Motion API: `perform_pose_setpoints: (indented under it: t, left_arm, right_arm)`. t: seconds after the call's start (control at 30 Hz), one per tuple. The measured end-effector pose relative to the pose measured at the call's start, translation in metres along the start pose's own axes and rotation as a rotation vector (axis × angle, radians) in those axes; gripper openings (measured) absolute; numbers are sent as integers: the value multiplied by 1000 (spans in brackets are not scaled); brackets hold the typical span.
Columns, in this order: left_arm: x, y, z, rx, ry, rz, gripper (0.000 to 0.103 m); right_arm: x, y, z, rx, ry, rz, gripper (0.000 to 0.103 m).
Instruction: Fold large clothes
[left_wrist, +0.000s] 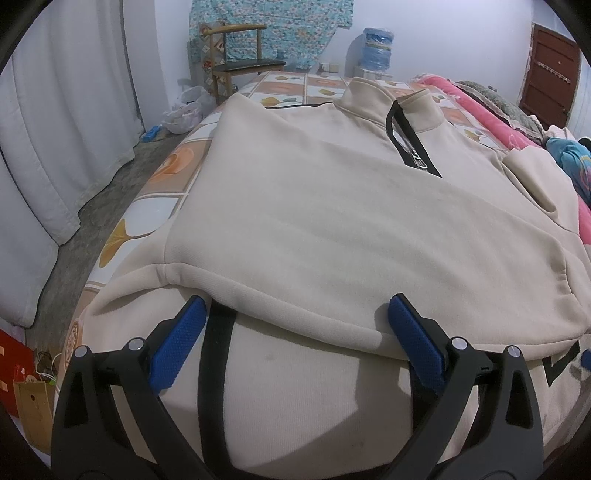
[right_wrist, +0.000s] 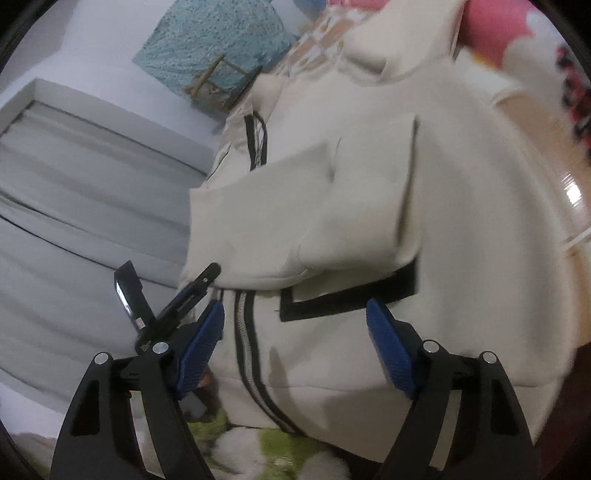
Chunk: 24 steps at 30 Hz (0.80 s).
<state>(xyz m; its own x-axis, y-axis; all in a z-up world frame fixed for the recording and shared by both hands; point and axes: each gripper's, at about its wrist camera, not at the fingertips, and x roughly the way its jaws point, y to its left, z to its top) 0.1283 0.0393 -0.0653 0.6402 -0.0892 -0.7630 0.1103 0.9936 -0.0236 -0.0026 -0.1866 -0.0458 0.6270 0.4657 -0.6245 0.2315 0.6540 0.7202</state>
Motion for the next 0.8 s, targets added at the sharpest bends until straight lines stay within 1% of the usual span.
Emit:
perform_pose_setpoints:
  t: [0.1, 0.23, 0.4, 0.5, 0.57, 0.6, 0.7, 0.77, 0.8]
  left_arm:
    - [-1, 0, 0, -1, 3, 0, 96]
    - [-1, 0, -1, -1, 2, 1, 96]
    - [-1, -1, -1, -2, -2, 2, 96]
    - [-1, -1, -1, -1, -2, 3, 96]
    - [-1, 0, -1, -1, -3, 3, 96]
    - [-1, 0, -1, -1, -4, 3, 96]
    - [-1, -1, -2, -2, -7, 4, 96]
    - [-1, -1, -2, -1, -9, 4, 96]
    - [-1, -1, -2, 0, -10, 4, 96]
  right_arm:
    - [8, -4, 5, 6, -30, -35, 78]
    - [7, -8, 19, 44, -103, -50, 78]
    - [9, -11, 30, 78, -156, -59, 78]
    - [12, -12, 36, 92, -173, -45, 76]
    - [11, -16, 40, 104, -180, -35, 68]
    - [11, -18, 42, 111, -185, -29, 67]
    - [16, -26, 50, 141, -190, -37, 52]
    - [19, -31, 55, 158, -193, -38, 40]
    - [20, -31, 57, 158, -191, -44, 37]
